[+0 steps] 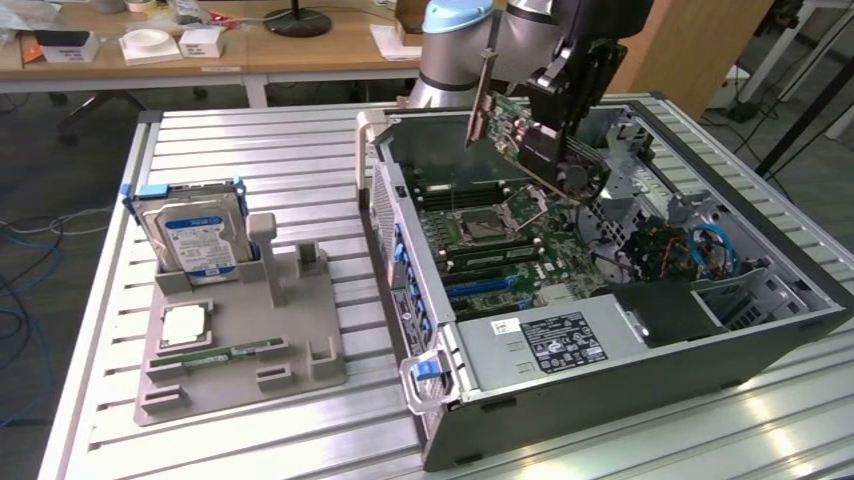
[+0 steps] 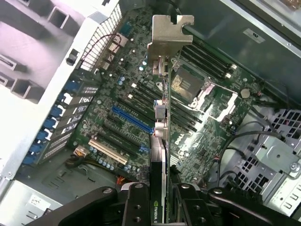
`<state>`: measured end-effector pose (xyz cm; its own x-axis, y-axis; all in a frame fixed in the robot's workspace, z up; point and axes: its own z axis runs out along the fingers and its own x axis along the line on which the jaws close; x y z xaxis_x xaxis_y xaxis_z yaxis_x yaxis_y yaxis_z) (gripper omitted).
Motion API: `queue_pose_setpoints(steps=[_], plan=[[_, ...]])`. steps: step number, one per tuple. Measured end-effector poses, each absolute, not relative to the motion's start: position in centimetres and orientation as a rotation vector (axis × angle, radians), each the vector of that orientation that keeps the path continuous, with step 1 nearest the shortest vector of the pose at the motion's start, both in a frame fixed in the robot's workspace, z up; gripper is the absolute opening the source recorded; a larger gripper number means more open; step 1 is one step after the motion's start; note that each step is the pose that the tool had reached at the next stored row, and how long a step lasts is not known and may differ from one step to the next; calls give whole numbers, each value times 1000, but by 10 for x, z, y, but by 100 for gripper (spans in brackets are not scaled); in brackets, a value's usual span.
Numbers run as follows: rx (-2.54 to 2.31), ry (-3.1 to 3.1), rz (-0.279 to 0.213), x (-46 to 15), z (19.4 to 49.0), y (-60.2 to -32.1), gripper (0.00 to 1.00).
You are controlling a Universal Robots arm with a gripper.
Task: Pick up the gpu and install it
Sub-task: 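Insert the gpu into the slot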
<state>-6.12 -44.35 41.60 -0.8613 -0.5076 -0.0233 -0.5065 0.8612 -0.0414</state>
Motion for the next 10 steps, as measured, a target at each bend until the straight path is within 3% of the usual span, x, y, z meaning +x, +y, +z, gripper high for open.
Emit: queue_pose_setpoints(steps=[10], plan=[[-952,2957,-50,-61,416,-443,26]])
